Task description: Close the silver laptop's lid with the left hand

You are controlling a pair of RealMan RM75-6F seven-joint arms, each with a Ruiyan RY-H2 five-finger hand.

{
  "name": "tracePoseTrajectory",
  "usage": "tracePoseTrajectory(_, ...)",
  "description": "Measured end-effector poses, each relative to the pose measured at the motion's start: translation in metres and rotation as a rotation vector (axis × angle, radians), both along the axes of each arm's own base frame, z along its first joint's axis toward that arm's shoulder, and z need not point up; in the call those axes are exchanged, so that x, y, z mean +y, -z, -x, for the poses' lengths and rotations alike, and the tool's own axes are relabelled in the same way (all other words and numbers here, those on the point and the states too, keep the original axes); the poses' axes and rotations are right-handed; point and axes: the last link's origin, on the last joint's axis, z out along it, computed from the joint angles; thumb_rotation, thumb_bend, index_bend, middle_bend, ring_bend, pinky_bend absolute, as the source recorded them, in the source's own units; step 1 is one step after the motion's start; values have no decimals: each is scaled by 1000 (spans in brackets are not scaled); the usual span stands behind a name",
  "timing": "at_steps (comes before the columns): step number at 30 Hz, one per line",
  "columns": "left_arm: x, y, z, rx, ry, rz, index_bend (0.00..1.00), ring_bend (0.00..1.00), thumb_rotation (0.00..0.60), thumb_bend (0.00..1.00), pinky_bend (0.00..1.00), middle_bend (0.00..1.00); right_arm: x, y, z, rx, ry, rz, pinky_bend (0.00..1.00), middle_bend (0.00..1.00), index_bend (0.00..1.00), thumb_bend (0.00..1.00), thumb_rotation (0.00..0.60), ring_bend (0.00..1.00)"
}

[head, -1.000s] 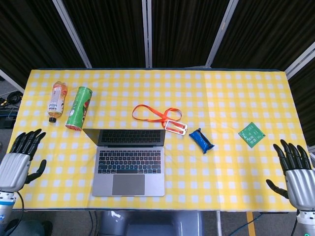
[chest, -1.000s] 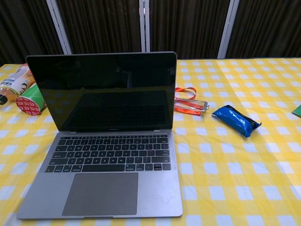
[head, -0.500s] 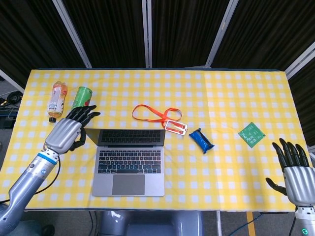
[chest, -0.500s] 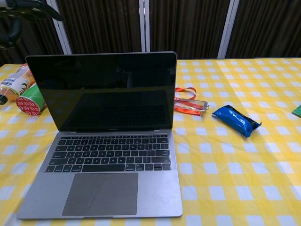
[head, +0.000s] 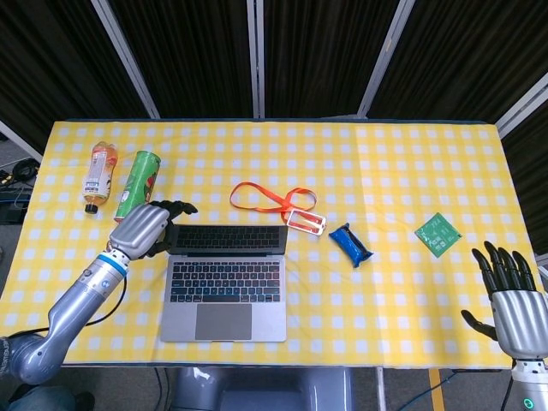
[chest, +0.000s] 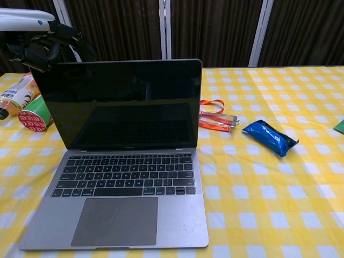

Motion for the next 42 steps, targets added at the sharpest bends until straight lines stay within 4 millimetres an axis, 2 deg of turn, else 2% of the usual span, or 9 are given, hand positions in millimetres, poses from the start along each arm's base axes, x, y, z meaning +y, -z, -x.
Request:
tracePoseTrajectory(6,-13,-2,0,-10,6,38,235,282,600,1000,330,228,0,2,-1,3,-1,-2,0,0,39,0,600,0)
tracePoseTrajectory(26,-52,-4,7,-54,76,141,225,331,600,1000,346,270,1,2,-1,5,2,-1,0,0,39,0,600,0)
tracePoseTrajectory(36,-69,0,24,-59,91,211,225,331,600,1000,345,270,2,1,-2,-1,0,3,0,0,39,0,600,0)
tracePoseTrajectory(42,-81,15,38,-75,93,282,226,331,600,1000,346,270,3,0,-3,-3,-2,4,0,0,39,0,600,0)
